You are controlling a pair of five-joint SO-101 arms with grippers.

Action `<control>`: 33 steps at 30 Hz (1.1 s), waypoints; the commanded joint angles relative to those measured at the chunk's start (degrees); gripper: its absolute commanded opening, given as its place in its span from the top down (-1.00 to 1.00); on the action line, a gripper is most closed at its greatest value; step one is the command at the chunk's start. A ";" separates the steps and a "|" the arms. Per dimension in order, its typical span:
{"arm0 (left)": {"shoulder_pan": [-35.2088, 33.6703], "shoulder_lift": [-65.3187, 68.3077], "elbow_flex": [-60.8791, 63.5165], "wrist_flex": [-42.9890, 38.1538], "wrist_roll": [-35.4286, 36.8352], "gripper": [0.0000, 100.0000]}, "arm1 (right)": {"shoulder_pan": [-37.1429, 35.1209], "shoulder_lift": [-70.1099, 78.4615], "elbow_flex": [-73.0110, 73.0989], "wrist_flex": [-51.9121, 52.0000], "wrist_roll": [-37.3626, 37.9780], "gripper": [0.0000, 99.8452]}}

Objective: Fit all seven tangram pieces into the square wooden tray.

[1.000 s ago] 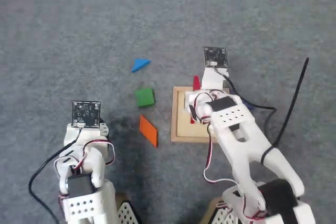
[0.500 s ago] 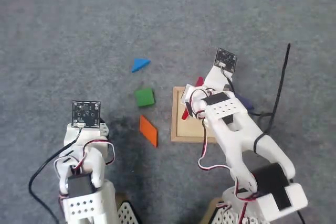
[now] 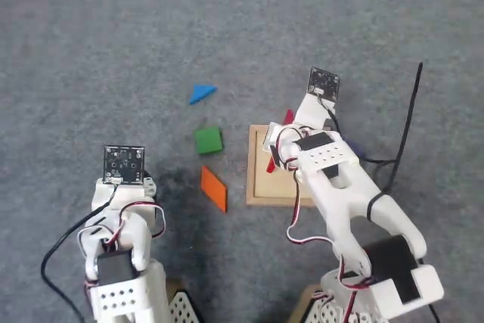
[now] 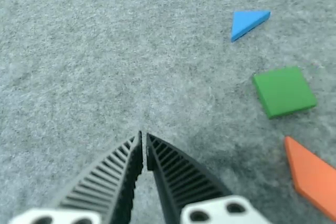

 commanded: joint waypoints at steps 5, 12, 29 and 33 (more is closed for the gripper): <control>0.44 -0.79 -0.48 0.53 -0.09 0.97 | 3.38 -1.01 -1.49 0.84 1.32 0.76; 0.44 -0.79 -0.48 0.53 -0.09 0.97 | 7.16 -1.63 -1.49 2.86 1.32 0.78; 0.44 -0.79 -0.48 0.53 -0.09 0.97 | 7.43 -26.07 11.43 3.38 1.58 0.95; 0.44 -0.79 -0.48 0.53 -0.09 0.97 | 7.43 -26.77 11.69 3.65 4.04 0.95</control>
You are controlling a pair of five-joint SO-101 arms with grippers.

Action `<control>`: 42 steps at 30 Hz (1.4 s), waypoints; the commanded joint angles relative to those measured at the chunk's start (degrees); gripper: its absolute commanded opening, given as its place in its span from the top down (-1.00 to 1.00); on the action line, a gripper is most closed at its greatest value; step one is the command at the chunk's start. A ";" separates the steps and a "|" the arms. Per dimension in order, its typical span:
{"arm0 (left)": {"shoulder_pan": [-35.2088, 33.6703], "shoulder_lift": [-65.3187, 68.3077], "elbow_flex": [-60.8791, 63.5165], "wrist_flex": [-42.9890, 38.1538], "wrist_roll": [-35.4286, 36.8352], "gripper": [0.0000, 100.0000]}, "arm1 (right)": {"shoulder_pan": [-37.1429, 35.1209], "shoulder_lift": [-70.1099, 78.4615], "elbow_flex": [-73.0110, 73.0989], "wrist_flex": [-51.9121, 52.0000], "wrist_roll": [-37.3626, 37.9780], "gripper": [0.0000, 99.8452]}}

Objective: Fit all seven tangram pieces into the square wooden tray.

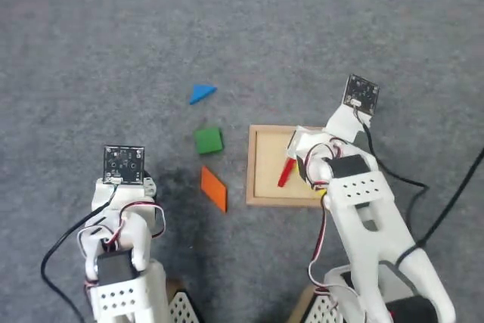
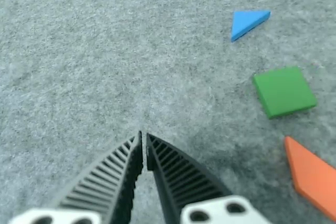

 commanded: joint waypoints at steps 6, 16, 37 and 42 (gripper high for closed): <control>0.44 -0.79 -0.48 0.53 -0.09 0.97 | 0.92 -3.12 -0.44 -1.27 2.02 0.95; 0.53 -0.79 -0.48 0.53 -0.09 0.97 | -8.04 -2.51 -0.44 -3.21 11.52 0.96; 0.44 -0.79 -0.48 0.53 -0.09 0.97 | -8.92 -2.51 2.81 -3.30 23.38 0.95; 0.44 -0.79 -0.48 0.53 -0.09 0.97 | -18.07 -2.42 4.75 -3.21 32.26 0.95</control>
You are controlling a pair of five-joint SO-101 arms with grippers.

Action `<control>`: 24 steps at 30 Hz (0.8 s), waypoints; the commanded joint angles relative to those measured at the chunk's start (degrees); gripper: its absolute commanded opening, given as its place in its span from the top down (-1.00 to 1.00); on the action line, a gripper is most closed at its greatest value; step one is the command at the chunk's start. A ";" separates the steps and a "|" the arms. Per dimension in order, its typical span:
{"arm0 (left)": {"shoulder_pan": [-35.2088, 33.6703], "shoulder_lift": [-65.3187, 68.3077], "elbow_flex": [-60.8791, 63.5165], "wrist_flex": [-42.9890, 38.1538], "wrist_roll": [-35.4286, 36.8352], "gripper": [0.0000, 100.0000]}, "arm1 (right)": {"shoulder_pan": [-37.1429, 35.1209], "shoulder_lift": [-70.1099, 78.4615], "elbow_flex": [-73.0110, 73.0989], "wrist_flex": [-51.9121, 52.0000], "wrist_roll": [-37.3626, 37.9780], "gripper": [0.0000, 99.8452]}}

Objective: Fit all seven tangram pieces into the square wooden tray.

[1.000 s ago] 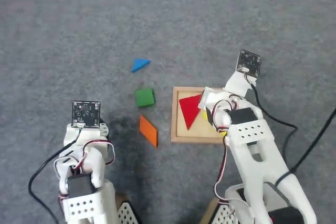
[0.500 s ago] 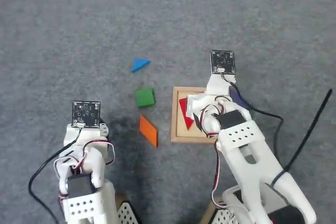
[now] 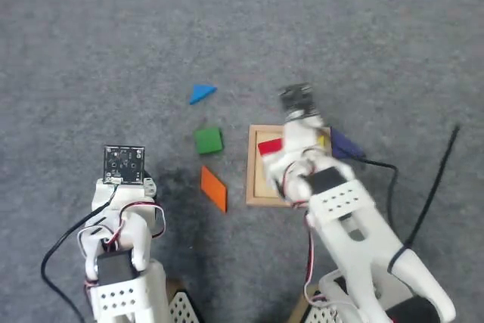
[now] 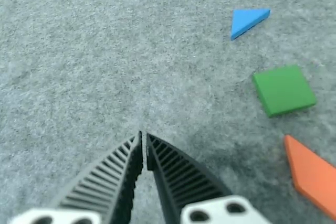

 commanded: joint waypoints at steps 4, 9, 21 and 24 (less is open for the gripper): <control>0.44 -0.79 -0.48 0.18 -0.09 0.97 | -7.52 -1.89 -0.53 -1.01 5.27 0.91; 0.53 -0.79 -0.48 0.18 -0.09 0.97 | -7.78 -1.10 -1.05 1.36 5.10 0.75; 0.53 -0.79 -0.48 0.18 -0.09 0.97 | -3.65 18.77 -13.54 1.80 -5.01 0.73; 0.53 -0.79 -0.48 0.18 -0.09 0.97 | -2.59 19.74 -14.24 1.89 -5.80 0.73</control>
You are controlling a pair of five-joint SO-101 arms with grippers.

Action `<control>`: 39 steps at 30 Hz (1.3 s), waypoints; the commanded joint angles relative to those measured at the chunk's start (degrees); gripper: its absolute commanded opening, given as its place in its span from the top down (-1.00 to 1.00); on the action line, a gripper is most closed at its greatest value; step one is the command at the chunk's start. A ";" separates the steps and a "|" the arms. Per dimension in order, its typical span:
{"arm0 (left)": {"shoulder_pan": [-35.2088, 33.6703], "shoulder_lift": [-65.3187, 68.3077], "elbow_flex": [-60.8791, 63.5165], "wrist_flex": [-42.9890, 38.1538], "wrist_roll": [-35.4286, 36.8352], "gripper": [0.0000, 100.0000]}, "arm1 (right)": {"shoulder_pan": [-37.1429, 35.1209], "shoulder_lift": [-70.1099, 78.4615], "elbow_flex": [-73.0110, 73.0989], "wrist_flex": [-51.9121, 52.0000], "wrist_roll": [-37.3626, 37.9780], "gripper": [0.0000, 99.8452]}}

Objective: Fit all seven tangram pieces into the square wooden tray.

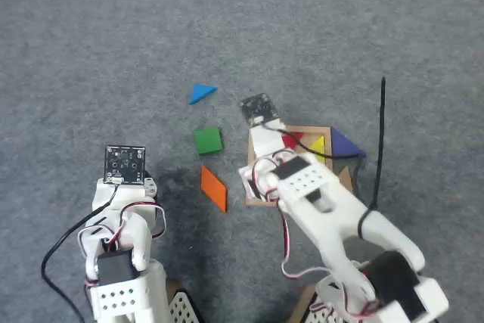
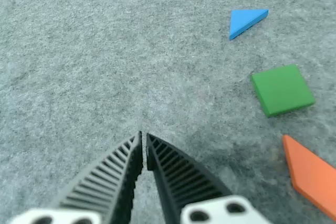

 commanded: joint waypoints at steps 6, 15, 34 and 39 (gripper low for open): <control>0.26 -0.79 -0.48 0.18 -0.09 0.97 | 2.24 -2.59 -3.34 3.74 -1.85 0.73; 0.26 -0.79 -0.48 0.18 -0.09 0.97 | 4.18 -6.37 -2.11 3.56 -3.60 0.73; 0.26 -0.79 -0.48 0.18 -0.09 0.97 | 7.34 -1.36 -0.88 0.40 -3.60 0.73; 0.26 -0.79 -0.48 0.18 -0.09 0.97 | 4.62 0.92 -0.88 0.40 -2.73 0.73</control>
